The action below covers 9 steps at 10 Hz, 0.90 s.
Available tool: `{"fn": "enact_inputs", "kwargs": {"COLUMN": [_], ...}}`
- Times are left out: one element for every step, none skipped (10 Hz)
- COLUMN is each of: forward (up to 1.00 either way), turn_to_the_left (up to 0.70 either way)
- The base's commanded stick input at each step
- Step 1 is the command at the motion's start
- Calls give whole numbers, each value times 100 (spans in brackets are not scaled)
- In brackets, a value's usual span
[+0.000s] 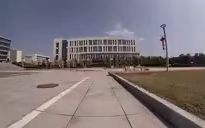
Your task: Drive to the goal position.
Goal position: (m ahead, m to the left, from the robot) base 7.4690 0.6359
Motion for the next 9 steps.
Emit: {"fn": "enact_inputs", "kwargs": {"forward": [4, 4, 4, 4, 4, 4, 4, 4, 4], "turn_to_the_left": [0, 0, 0, 0, 0, 0, 0, 0, 0]}}
